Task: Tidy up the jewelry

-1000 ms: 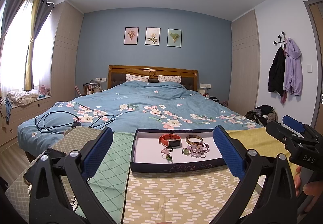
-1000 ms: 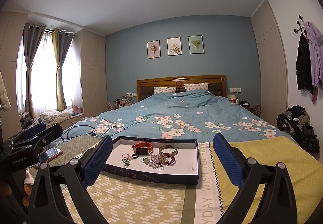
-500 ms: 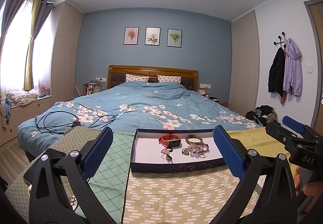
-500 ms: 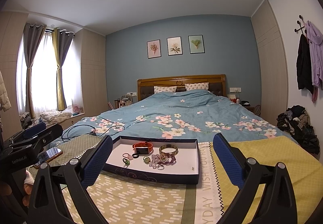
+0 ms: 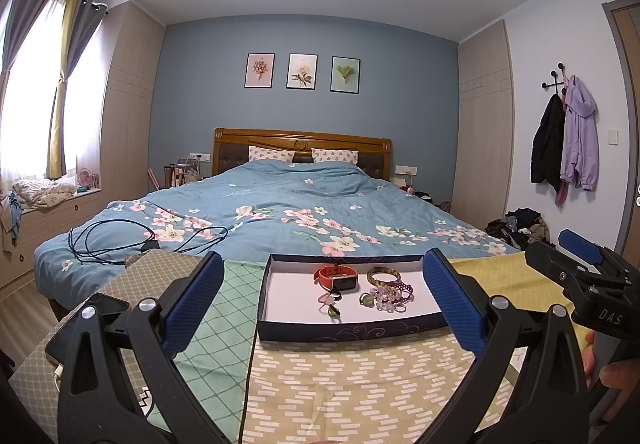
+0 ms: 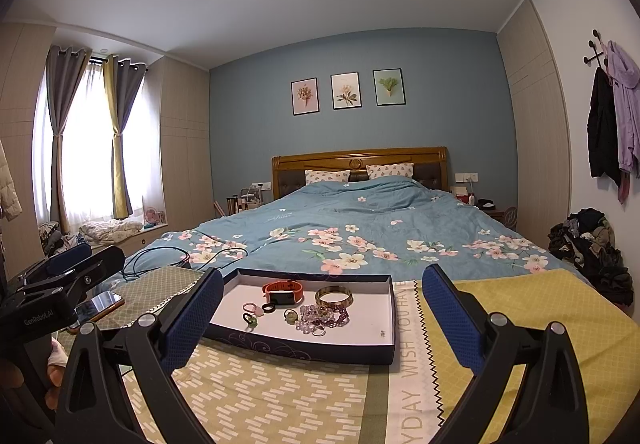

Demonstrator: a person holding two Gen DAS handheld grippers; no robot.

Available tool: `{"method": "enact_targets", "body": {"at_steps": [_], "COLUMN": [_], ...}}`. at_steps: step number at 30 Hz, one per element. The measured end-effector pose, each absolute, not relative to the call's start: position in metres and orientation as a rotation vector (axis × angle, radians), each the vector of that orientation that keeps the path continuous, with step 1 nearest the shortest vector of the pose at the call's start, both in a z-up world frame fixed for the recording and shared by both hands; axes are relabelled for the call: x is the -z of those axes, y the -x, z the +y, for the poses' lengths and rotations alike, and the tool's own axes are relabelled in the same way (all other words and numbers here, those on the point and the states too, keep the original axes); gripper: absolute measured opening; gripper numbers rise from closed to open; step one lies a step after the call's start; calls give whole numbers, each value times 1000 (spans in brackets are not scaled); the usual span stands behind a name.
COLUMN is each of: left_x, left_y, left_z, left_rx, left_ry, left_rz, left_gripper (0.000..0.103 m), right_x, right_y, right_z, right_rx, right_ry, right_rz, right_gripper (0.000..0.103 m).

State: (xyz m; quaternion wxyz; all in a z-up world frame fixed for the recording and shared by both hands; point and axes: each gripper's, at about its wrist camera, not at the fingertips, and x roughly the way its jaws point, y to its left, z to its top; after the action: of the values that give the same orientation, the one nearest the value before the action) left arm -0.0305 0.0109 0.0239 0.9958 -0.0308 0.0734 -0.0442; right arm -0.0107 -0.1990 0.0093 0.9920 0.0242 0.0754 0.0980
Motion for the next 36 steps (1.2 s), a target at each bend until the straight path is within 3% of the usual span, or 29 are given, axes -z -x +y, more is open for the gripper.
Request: {"method": "enact_targets", "body": {"at_steps": [36], "left_x": [-24], "left_y": [31], "left_z": [10], "left_rx": [89], "left_ry": [59], "left_rz": [147], "left_gripper": [98], "right_x": [-10], "right_y": [9], "right_z": [-201], "right_rx": [-198], "right_ry": [-49], "right_rz": [152], "right_gripper": [96]}}
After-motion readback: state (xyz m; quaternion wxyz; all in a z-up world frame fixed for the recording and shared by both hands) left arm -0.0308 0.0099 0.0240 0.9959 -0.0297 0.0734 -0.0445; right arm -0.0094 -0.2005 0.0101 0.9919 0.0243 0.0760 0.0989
